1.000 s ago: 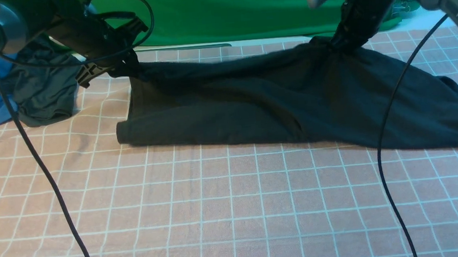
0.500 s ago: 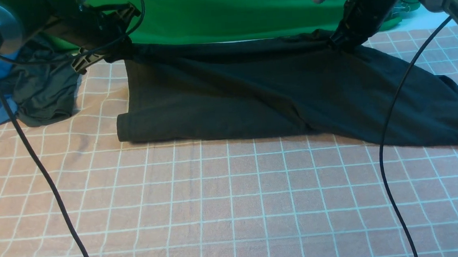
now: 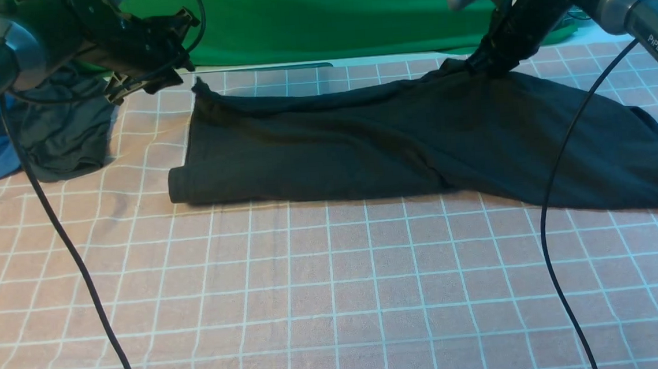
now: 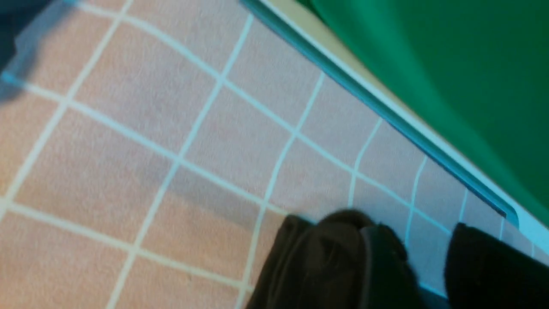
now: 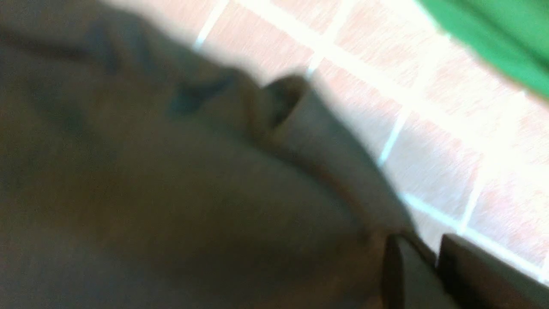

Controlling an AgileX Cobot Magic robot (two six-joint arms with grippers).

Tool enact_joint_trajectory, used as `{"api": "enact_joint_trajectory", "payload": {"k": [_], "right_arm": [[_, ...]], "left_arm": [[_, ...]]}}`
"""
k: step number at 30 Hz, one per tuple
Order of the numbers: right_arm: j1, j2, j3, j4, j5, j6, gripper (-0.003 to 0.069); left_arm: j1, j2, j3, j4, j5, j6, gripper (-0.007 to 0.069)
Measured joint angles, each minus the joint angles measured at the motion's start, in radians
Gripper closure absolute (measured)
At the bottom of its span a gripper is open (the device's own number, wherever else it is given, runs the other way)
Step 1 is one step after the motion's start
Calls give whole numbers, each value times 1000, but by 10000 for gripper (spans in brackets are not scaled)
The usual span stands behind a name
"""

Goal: Fold a long-sleeved shirt over a pink coffee tablecloth.
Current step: 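Fold the black garment in half by bringing its near edge over to the far edge, then pull the folded dark garment lengthwise by its ends to straighten it flat on the table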

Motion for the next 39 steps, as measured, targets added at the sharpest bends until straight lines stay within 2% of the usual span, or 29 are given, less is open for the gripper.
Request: {"api": "enact_joint_trajectory", "payload": {"k": [4, 6, 8, 10, 14, 17, 20, 24, 29, 35, 38, 39], "right_arm": [[0, -1, 0, -9, -26, 71, 355], [0, -13, -1, -9, 9, 85, 292], [0, -28, -9, -9, 79, 88, 281], [0, -59, -31, -9, 171, 90, 328], [-1, -162, -49, 57, 227, 103, 559], [-2, -253, -38, 95, 231, 106, 617], [-2, -351, 50, 102, 230, 106, 620], [-20, -511, 277, 102, 233, 90, 620], [-73, -723, 644, 101, 244, 76, 620], [-151, -870, 906, 100, 196, 76, 620], [-174, -907, 978, 97, 161, 75, 620], [-181, -917, 999, 97, 147, 71, 620]], "left_arm": [[0, -15, -5, 50, 66, 0, 192], [0, -42, -26, 85, 194, 4, 179], [0, -74, -52, 107, 317, 27, 204], [0, -110, -72, 111, 448, 61, 274], [-11, -182, -79, 104, 588, 135, 519], [-30, -203, -77, 104, 661, 163, 598], [-47, -243, -5, 100, 679, 170, 611], [-67, -353, 182, 104, 677, 173, 611], [-71, -496, 405, 97, 564, 159, 611], [-73, -509, 476, 57, 460, 159, 606], [-73, -479, 479, 57, 413, 160, 561], [-73, -456, 479, 57, 371, 163, 518]]}}
